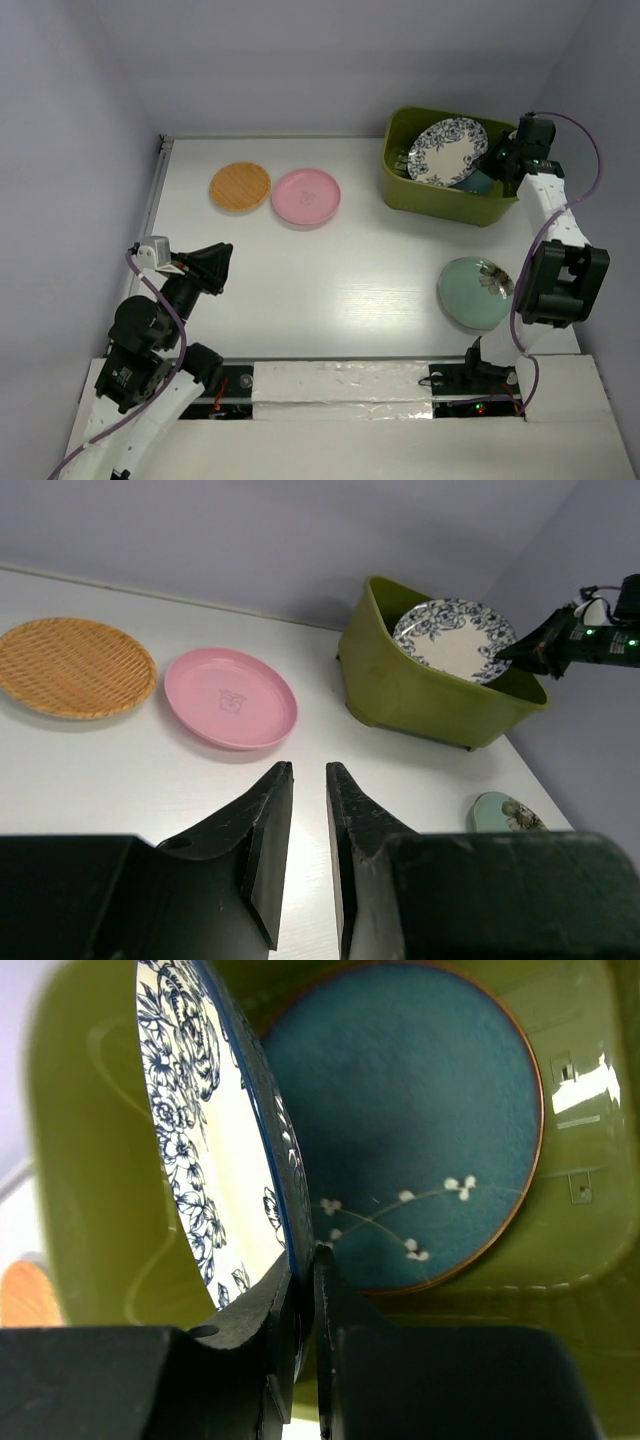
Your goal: Place the plates into the plastic bin on the countertop
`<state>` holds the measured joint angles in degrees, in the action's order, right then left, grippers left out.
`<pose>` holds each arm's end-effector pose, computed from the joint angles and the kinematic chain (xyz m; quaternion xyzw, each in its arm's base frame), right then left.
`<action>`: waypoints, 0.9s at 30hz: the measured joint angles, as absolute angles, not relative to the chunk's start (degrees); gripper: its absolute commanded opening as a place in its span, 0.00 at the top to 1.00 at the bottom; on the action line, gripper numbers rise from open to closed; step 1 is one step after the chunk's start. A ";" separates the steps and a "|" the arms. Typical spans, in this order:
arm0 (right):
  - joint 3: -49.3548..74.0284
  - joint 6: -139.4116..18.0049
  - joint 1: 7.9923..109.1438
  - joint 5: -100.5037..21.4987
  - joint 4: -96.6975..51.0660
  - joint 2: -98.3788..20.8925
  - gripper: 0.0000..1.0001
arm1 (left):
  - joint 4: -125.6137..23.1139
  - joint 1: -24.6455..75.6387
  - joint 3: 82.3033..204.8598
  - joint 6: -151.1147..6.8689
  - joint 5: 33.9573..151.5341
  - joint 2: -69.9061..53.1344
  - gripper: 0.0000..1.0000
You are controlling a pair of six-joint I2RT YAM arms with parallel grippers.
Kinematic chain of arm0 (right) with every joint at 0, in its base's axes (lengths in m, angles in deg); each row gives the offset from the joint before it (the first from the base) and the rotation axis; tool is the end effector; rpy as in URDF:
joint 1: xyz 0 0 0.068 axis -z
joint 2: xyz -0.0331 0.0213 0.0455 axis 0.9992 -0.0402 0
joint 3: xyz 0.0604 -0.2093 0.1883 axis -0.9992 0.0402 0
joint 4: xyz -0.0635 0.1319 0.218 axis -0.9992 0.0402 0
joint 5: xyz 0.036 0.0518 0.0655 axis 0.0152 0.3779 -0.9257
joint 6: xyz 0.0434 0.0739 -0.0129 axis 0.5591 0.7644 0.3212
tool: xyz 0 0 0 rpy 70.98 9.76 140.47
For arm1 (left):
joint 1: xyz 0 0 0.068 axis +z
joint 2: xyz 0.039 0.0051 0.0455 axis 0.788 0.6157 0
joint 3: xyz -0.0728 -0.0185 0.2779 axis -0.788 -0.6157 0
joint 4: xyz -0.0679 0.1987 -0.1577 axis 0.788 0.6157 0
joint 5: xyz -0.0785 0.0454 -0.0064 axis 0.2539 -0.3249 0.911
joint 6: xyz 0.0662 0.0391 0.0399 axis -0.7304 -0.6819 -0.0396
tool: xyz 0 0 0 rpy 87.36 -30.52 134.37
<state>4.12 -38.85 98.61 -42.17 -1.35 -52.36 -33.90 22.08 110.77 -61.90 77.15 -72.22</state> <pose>0.4163 -0.0662 0.3236 0.2558 0.8377 0.1514 0.4581 0.0763 -0.0326 0.3700 -0.0056 0.6263 -0.3035 0.7180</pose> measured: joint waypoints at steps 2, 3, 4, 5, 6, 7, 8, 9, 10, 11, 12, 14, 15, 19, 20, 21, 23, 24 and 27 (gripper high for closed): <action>4.12 -39.14 98.61 -42.12 -0.82 -53.82 1.00 | -33.90 22.08 110.77 -61.90 77.15 -72.46 0.82; 4.12 -39.25 98.61 -42.10 -0.60 -54.52 1.00 | -33.90 22.08 110.77 -61.90 77.15 -72.55 0.82; 4.12 -39.29 98.61 -41.95 -0.63 -55.18 1.00 | -33.90 22.08 110.77 -61.90 77.15 -72.61 0.82; 4.12 -39.33 98.61 -41.88 -0.65 -55.72 1.00 | -33.90 22.04 110.77 -61.90 77.13 -72.68 0.82; 4.16 -39.20 98.61 -41.93 -0.63 -56.10 1.00 | -33.90 21.93 110.77 -61.90 77.13 -72.70 0.82; 4.16 -39.18 98.61 -42.19 -0.71 -56.38 1.00 | -33.90 21.78 110.77 -61.90 77.13 -72.74 0.82; 4.18 -39.16 98.61 -42.19 -0.82 -56.40 1.00 | -33.90 21.67 110.77 -61.92 77.15 -72.74 0.82; 4.18 -39.20 98.61 -42.17 -0.91 -56.40 1.00 | -33.88 21.60 110.77 -61.90 77.13 -72.74 0.82; 4.18 -39.25 98.61 -42.12 -1.00 -56.40 1.00 | -33.90 21.60 110.77 -61.90 77.13 -72.77 0.82; 4.20 -39.25 98.61 -42.06 -1.06 -56.42 1.00 | -33.90 21.60 110.77 -61.90 77.13 -72.77 0.82; 4.25 -39.20 98.61 -41.99 -1.11 -56.53 1.00 | -33.90 21.60 110.77 -61.90 77.13 -72.79 0.82; 4.25 -39.03 98.61 -41.77 -1.19 -56.82 1.00 | -33.88 21.60 110.77 -61.90 77.13 -72.79 0.82; 4.27 -38.85 98.61 -41.47 -1.32 -57.03 0.99 | -33.90 21.60 110.77 -61.90 77.13 -72.79 0.81; 4.36 -38.55 98.61 -39.41 -2.05 -58.37 0.91 | -33.90 21.60 110.77 -61.88 77.15 -72.79 0.81; 4.44 -38.48 98.61 -38.98 -2.33 -58.89 0.86 | -33.90 21.60 110.77 -61.86 77.15 -72.79 0.81; 4.60 -38.35 98.59 -38.47 -2.50 -59.37 0.82 | -33.90 21.60 110.77 -61.86 77.15 -72.79 0.80; 5.69 -38.11 98.87 -37.40 -3.53 -59.64 0.77 | -33.90 21.60 110.77 -61.77 77.20 -72.79 0.80; 6.48 -38.00 98.96 -36.88 -3.84 -59.64 0.72 | -33.88 21.60 110.77 -61.75 77.26 -72.79 0.79; 8.75 -38.18 99.01 -34.30 -4.08 -59.64 0.62 | -33.88 21.60 110.77 -61.24 77.52 -72.77 0.79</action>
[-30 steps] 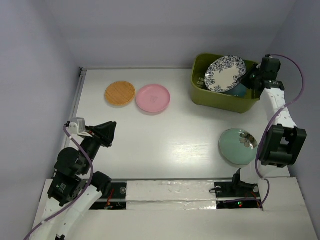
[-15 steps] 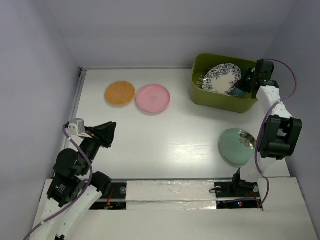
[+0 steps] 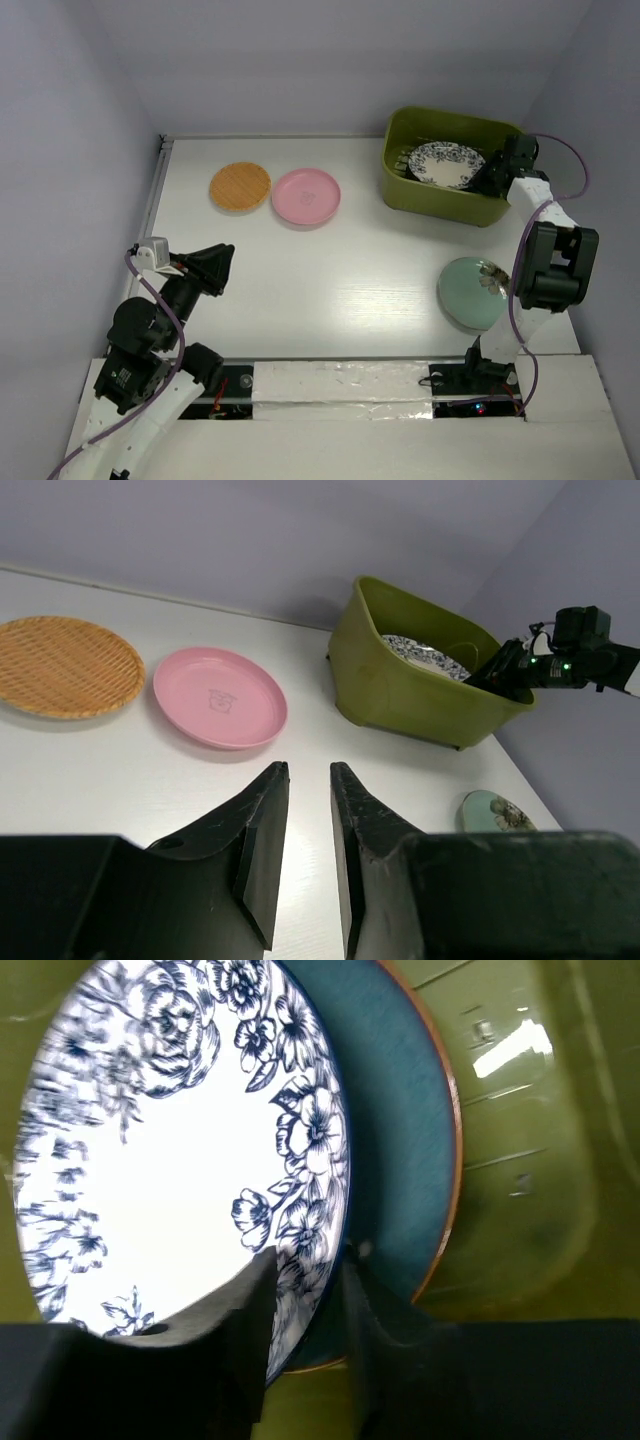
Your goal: Place the plates into the plastic bin on the countertop
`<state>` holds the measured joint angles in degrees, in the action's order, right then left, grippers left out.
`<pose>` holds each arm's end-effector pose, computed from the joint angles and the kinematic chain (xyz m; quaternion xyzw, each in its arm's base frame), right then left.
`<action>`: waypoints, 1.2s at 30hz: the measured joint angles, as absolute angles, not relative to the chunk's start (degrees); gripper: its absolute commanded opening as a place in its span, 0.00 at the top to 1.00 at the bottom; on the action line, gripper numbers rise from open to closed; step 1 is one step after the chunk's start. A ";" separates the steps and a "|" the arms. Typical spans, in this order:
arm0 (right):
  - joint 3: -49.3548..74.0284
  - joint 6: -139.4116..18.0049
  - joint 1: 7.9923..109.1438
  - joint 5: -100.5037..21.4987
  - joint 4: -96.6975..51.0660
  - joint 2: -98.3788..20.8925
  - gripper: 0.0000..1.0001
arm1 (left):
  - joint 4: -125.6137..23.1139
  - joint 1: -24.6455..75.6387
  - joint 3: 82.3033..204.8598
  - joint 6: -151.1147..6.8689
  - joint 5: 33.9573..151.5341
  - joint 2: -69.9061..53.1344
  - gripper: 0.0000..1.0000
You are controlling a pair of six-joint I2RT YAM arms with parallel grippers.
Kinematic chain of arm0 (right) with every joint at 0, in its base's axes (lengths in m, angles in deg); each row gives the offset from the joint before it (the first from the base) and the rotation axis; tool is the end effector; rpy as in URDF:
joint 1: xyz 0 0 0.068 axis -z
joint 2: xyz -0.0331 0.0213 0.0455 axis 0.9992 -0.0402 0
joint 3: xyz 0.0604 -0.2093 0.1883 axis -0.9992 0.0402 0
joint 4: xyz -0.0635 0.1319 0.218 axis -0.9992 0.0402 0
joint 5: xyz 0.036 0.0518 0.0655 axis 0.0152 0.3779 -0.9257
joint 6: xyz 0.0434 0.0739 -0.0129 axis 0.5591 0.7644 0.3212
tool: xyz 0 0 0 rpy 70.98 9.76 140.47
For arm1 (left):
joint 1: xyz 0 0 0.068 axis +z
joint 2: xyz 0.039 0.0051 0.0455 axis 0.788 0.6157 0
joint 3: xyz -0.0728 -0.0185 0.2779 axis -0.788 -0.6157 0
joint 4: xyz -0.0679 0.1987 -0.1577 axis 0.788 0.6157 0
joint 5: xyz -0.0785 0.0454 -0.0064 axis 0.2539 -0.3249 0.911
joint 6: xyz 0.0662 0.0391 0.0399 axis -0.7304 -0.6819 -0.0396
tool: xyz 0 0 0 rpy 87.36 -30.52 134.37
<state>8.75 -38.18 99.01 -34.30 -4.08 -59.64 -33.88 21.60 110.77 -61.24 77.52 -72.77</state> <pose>0.4321 -0.0830 0.2462 0.3093 0.8598 0.0828 0.3979 0.0737 -0.0324 0.3706 -0.0045 0.6227 -0.3140 0.7167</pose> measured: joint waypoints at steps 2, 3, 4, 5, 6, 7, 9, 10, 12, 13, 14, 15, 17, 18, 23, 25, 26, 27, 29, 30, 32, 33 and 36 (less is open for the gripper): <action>9.54 -38.09 99.12 -32.75 -4.71 -59.70 0.47 | -33.88 21.60 110.77 -60.57 77.74 -72.52 0.78; 9.82 -38.09 99.18 -32.09 -4.97 -59.70 0.38 | -33.88 21.60 110.77 -60.11 77.85 -72.26 0.78; 10.08 -38.02 99.27 -31.41 -5.30 -59.66 0.36 | -33.86 21.60 110.77 -59.58 77.98 -71.85 0.78; 10.26 -38.07 99.27 -30.82 -5.50 -59.61 0.33 | -33.88 21.60 110.77 -59.08 78.16 -71.26 0.77; 10.50 -37.98 99.27 -30.50 -5.96 -59.53 0.29 | -33.88 21.58 110.74 -58.40 78.29 -70.60 0.77; 10.76 -37.83 99.27 -30.19 -6.24 -59.26 0.26 | -33.88 21.58 110.74 -57.81 78.44 -69.88 0.76; 11.24 -37.65 99.25 -29.66 -7.01 -58.04 0.14 | -33.94 21.58 110.61 -56.65 78.70 -68.33 0.75; 11.37 -37.52 99.20 -29.51 -7.36 -57.08 0.11 | -33.94 21.58 110.44 -56.02 78.81 -67.59 0.73; 11.59 -37.32 99.20 -28.90 -7.99 -54.43 0.07 | -33.99 21.58 110.15 -54.77 78.97 -65.99 0.72; 11.68 -37.30 99.22 -28.33 -7.99 -52.69 0.06 | -34.32 21.58 109.98 -54.16 79.01 -65.07 0.71; 11.68 -37.30 99.22 -27.65 -7.25 -50.78 0.06 | -34.82 21.58 109.74 -53.53 79.05 -64.02 0.70; 11.68 -37.28 99.27 -27.06 -6.79 -48.62 0.06 | -35.61 21.58 109.35 -52.85 79.12 -62.97 0.69; 11.68 -37.08 99.31 -26.43 -6.79 -44.16 0.09 | -37.29 21.58 108.41 -51.63 79.07 -60.46 0.66; 11.81 -36.93 99.33 -26.43 -7.07 -41.84 0.26 | -38.38 21.58 107.73 -50.97 79.05 -58.93 0.65; 21.41 -32.51 98.92 -31.06 -14.48 -25.71 1.00 | -44.94 21.15 103.82 -47.63 78.57 -48.59 0.56; 27.96 -30.46 97.21 -33.38 -19.38 -18.46 1.00 | -47.76 20.93 102.77 -46.34 77.81 -43.39 0.46; 30.65 -29.59 95.64 -34.32 -21.11 -15.38 1.00 | -48.79 20.90 102.66 -45.88 77.26 -40.72 0.42; 32.75 -28.95 93.54 -35.02 -22.68 -13.34 1.00 | -50.42 20.86 102.66 -45.22 76.56 -37.44 0.39; 36.55 -28.19 87.73 -36.42 -25.13 -10.63 1.00 | -53.55 20.97 102.68 -44.24 75.08 -30.89 0.37; 38.19 -27.95 84.38 -37.29 -26.50 -9.76 1.00 | -54.60 20.97 102.96 -43.80 73.96 -27.67 0.38; 42.15 -27.25 79.53 -39.41 -29.56 -9.36 0.99 | -56.26 21.25 104.80 -43.34 71.88 -20.35 0.40; 44.46 -27.01 77.45 -40.35 -30.44 -9.17 0.99 | -56.85 21.49 106.53 -43.19 70.83 -16.48 0.41; 50.74 -26.50 73.43 -42.54 -31.55 -8.73 0.97 | -58.82 23.02 112.16 -42.97 68.93 -6.08 0.45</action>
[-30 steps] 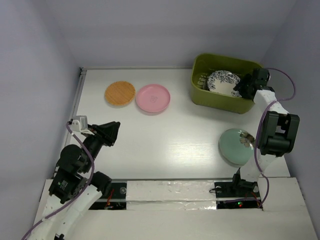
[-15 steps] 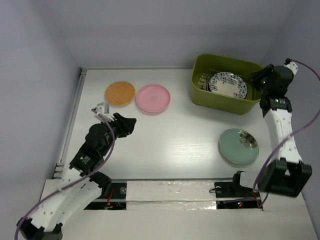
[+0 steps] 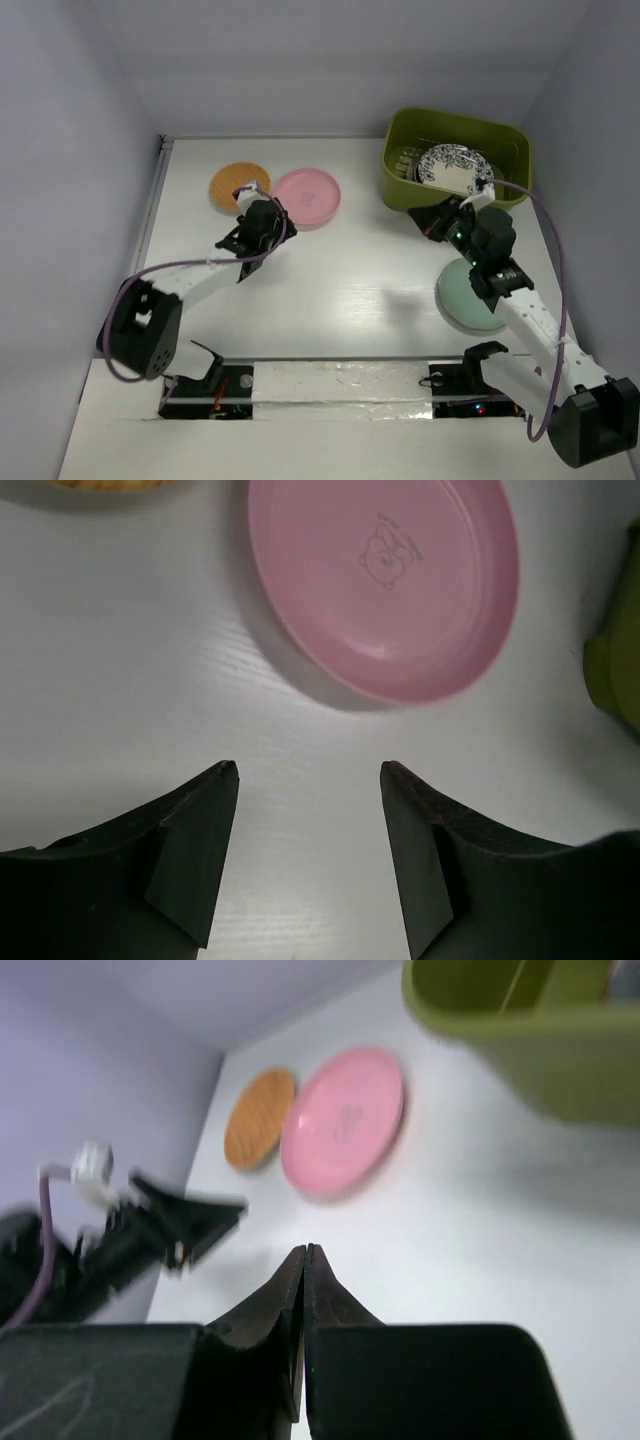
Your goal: Place the plates into the plastic bin on the countertop
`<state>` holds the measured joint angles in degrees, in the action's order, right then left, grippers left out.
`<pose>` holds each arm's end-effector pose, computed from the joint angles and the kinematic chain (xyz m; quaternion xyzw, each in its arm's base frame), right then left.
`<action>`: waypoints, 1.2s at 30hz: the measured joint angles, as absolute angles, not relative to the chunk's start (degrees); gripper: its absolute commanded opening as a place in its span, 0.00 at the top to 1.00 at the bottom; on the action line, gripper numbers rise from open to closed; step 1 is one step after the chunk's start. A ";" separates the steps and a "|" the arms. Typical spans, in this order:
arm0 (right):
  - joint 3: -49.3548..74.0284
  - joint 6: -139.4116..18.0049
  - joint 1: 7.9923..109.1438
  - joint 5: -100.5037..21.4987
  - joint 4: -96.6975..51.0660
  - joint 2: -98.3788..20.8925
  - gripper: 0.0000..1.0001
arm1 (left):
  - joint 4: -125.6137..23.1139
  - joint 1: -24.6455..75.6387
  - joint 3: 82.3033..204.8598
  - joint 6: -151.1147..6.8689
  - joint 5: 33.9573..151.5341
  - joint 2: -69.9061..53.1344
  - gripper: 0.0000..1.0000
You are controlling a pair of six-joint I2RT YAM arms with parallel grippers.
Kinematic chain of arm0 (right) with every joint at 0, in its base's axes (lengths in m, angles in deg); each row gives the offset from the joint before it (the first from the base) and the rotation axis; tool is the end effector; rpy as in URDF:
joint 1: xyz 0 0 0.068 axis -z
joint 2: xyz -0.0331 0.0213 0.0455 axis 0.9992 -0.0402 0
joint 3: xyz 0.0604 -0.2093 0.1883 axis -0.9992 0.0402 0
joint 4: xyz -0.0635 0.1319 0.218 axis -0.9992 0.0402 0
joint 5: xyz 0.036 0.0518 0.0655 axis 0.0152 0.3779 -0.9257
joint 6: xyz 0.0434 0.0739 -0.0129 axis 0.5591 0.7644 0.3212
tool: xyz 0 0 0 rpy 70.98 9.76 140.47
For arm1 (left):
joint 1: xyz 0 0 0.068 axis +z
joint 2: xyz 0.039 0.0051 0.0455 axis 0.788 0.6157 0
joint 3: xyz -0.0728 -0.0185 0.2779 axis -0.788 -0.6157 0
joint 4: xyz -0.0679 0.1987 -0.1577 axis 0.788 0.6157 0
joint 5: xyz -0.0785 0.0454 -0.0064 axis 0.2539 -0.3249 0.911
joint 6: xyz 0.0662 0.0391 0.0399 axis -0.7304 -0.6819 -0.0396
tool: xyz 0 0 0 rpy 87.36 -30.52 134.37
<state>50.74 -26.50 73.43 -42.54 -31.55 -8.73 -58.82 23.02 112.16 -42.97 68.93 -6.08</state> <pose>0.2351 0.0745 0.3156 0.1100 0.7326 0.3711 0.5599 0.2940 -0.1393 0.2188 -0.1567 0.8345 -0.1998 0.4891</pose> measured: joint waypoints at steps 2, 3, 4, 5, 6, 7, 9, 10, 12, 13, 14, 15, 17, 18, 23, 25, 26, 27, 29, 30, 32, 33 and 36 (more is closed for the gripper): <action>53.67 -26.48 71.97 -44.09 -31.73 -8.32 0.96 | -60.17 24.31 115.57 -42.88 68.21 -0.57 0.46; 54.48 -26.42 71.60 -44.57 -31.86 -8.03 0.96 | -60.52 24.88 117.41 -42.91 67.95 2.01 0.46; 56.22 -26.33 70.70 -45.62 -32.08 -7.09 0.95 | -60.81 25.34 119.27 -42.93 67.84 4.65 0.46; 57.21 -26.31 70.40 -46.34 -32.32 -6.39 0.95 | -60.85 25.78 121.06 -42.97 67.71 6.95 0.46; 58.02 -26.31 70.24 -47.00 -32.82 -5.74 0.95 | -60.87 26.04 123.07 -43.08 67.71 9.53 0.47; 58.72 -26.28 70.05 -47.72 -33.19 -5.12 0.94 | -60.85 26.37 124.93 -43.21 67.73 11.86 0.47; 59.61 -26.24 69.89 -49.12 -34.22 -4.36 0.93 | -60.28 26.70 128.30 -43.54 67.97 15.86 0.48; 59.94 -26.26 69.81 -49.77 -34.72 -4.10 0.93 | -60.04 26.76 130.11 -43.78 68.15 17.94 0.52; 60.53 -26.22 69.70 -51.02 -35.84 -3.86 0.91 | -59.56 27.07 132.56 -44.22 68.63 20.89 0.61; 60.75 -26.26 69.61 -51.63 -36.23 -3.84 0.91 | -59.54 27.11 133.48 -44.22 69.17 22.12 0.71; 60.84 -26.26 69.61 -52.22 -36.36 -3.90 0.91 | -59.58 27.31 134.02 -44.13 69.63 23.03 0.72; 60.84 -26.28 69.61 -52.68 -36.65 -4.05 0.90 | -59.60 27.51 134.37 -44.37 70.38 23.86 0.75; 60.84 -26.31 69.61 -53.31 -37.45 -4.40 0.89 | -59.65 27.75 134.44 -44.26 71.36 24.83 0.81; 60.84 -26.31 69.61 -53.47 -37.59 -4.49 0.87 | -59.63 27.88 134.42 -44.13 71.71 25.02 0.89; 61.32 -25.94 69.61 -53.49 -39.16 -4.58 0.67 | -61.86 28.58 133.10 -43.78 72.85 24.63 1.00; 61.58 -26.00 69.61 -53.31 -39.62 -5.15 0.50 | -62.34 28.62 131.25 -43.65 73.33 23.32 1.00; 61.58 -26.00 69.61 -53.25 -40.14 -5.87 0.44 | -62.64 28.62 130.07 -43.58 73.33 22.20 1.00; 61.53 -26.13 69.61 -53.20 -40.62 -6.96 0.35 | -63.10 28.62 128.43 -43.50 73.68 20.78 1.00; 61.43 -26.57 69.54 -52.81 -40.62 -9.17 0.27 | -63.25 28.58 124.95 -43.41 74.77 16.54 1.00; 61.32 -26.81 69.43 -52.40 -40.56 -10.46 0.20 | -63.19 28.47 122.94 -43.34 75.21 13.72 1.00; 60.73 -27.25 69.11 -51.59 -40.08 -12.88 0.15 | -63.45 28.29 119.46 -43.23 75.60 7.73 1.00; 60.16 -27.64 68.76 -51.04 -39.79 -14.13 0.11 | -63.54 28.20 118.04 -43.15 75.88 4.94 1.00; 57.82 -28.54 67.62 -49.62 -39.12 -17.50 0.10 | -64.87 27.37 113.89 -42.78 77.09 -3.57 1.00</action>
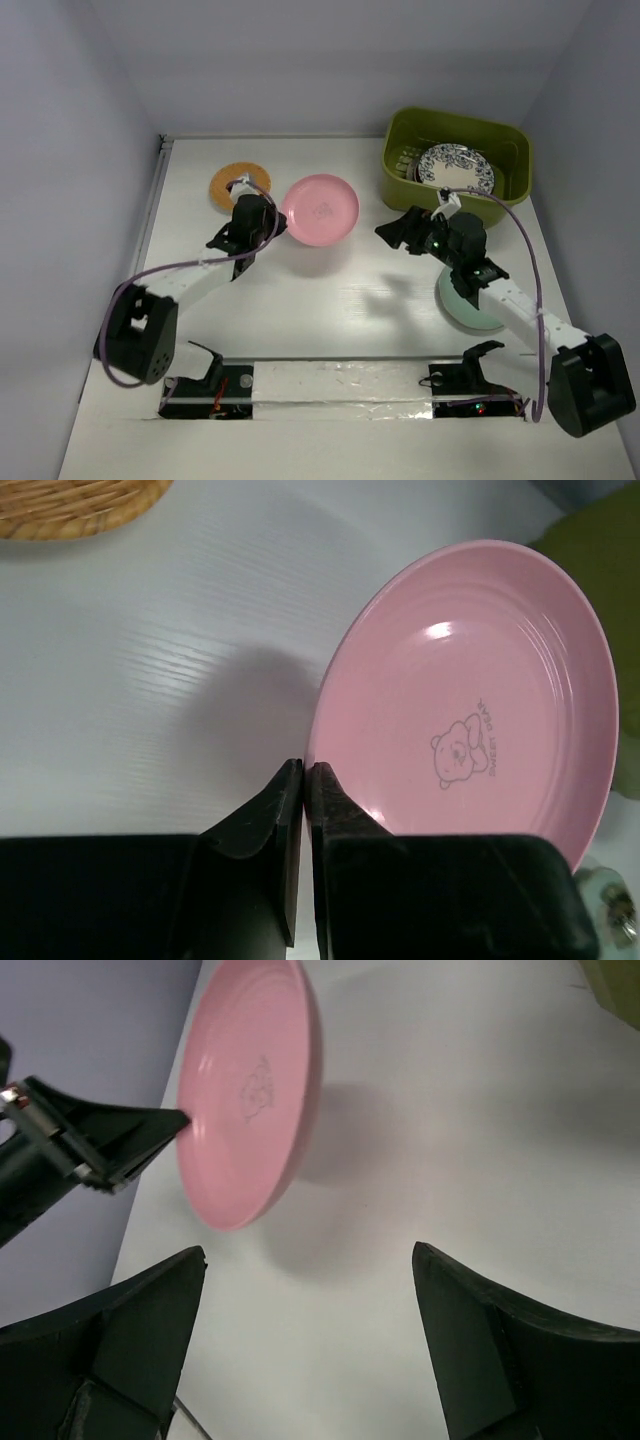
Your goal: Place the plates into the plastic bin on the countertop
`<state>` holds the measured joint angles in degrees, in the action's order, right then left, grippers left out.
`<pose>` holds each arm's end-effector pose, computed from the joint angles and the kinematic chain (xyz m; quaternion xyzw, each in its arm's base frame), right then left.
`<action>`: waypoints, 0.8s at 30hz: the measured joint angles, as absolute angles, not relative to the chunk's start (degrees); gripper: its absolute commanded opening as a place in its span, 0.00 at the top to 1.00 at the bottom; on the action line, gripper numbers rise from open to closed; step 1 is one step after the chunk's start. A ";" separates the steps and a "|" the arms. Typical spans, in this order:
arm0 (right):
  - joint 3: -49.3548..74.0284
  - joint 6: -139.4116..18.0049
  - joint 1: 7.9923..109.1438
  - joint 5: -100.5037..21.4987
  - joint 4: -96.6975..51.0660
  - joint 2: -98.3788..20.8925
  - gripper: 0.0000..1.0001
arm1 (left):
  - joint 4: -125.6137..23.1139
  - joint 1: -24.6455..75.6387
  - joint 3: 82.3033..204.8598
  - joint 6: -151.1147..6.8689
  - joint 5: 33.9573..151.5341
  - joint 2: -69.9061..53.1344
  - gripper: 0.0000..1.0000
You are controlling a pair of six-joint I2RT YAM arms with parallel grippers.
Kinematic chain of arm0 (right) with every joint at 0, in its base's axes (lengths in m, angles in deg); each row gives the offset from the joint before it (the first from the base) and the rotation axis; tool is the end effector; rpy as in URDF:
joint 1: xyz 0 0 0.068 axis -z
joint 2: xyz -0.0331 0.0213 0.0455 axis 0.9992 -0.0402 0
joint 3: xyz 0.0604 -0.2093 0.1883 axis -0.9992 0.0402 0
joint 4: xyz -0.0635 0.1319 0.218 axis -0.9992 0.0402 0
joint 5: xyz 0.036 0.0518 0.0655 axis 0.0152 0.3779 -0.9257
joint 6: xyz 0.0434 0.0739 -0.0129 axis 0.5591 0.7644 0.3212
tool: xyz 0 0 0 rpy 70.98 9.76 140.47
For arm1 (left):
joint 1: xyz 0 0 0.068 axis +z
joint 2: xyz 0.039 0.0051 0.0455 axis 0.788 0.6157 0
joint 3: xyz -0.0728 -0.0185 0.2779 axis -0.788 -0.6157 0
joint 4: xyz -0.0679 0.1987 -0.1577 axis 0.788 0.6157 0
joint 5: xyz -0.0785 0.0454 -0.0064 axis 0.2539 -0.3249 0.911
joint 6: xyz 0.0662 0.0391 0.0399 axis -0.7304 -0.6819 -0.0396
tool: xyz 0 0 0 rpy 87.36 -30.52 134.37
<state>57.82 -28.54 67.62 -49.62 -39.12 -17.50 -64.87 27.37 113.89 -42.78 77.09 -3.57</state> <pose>0.2415 0.1132 0.2500 0.0341 0.7835 0.4056 0.4695 0.3159 -0.1339 0.2295 -0.1530 0.8140 -0.2570 0.4980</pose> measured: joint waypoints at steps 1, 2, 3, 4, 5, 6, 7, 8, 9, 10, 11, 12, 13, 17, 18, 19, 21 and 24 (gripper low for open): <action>56.97 -28.82 67.07 -49.16 -39.12 -18.79 0.10 | -65.37 26.92 112.62 -42.67 77.33 -6.08 1.00; 56.22 -28.97 66.50 -48.75 -39.14 -20.03 0.10 | -65.92 26.46 111.51 -42.67 77.81 -8.37 1.00; 55.37 -29.10 65.78 -48.55 -39.14 -21.45 0.10 | -66.21 26.02 110.59 -42.64 78.31 -10.17 1.00; 54.58 -29.17 64.97 -48.35 -39.20 -22.98 0.10 | -66.25 25.65 109.74 -42.67 78.75 -11.74 1.00; 53.78 -29.15 63.97 -48.09 -39.18 -24.42 0.10 | -66.27 25.34 108.97 -42.69 79.49 -13.05 1.00; 52.97 -29.15 62.94 -47.89 -39.18 -25.85 0.10 | -66.27 25.08 108.21 -42.69 80.12 -14.12 1.00; 52.25 -29.15 61.89 -47.76 -39.16 -27.11 0.10 | -66.23 24.93 107.55 -42.69 80.67 -14.93 1.00; 51.68 -29.10 61.22 -47.72 -39.20 -27.99 0.11 | -66.01 24.69 106.92 -42.75 81.11 -15.72 1.00; 51.17 -29.08 60.56 -47.76 -39.31 -28.73 0.11 | -65.77 24.60 106.33 -42.75 81.50 -16.42 1.00; 50.78 -28.93 60.06 -47.81 -39.38 -29.19 0.12 | -65.53 24.45 105.83 -42.82 81.72 -17.14 1.00; 50.50 -28.69 59.73 -47.83 -39.55 -29.47 0.14 | -65.13 24.45 105.48 -42.93 82.00 -17.86 1.00; 50.26 -28.49 59.53 -47.72 -39.81 -29.67 0.18 | -64.89 24.45 105.17 -42.97 82.33 -18.54 1.00; 50.02 -28.21 59.51 -47.43 -40.01 -29.87 0.22 | -64.76 24.42 104.97 -43.04 82.72 -19.17 1.00; 48.66 -26.63 59.49 -45.45 -40.58 -31.90 0.74 | -64.83 24.27 103.95 -42.95 85.37 -23.37 1.00; 48.53 -26.13 59.49 -45.03 -40.69 -32.38 0.99 | -64.83 24.20 103.62 -42.91 85.96 -24.75 1.00; 48.49 -25.74 59.49 -44.57 -40.58 -32.73 1.00 | -64.85 24.14 103.31 -42.88 86.51 -26.08 0.92; 48.42 -24.60 59.49 -42.89 -40.03 -32.95 1.00 | -65.18 23.96 102.79 -42.91 87.56 -28.66 0.77; 46.67 -24.84 59.53 -38.12 -35.75 -31.18 1.00 | -65.88 23.70 102.22 -42.40 88.78 -31.87 0.64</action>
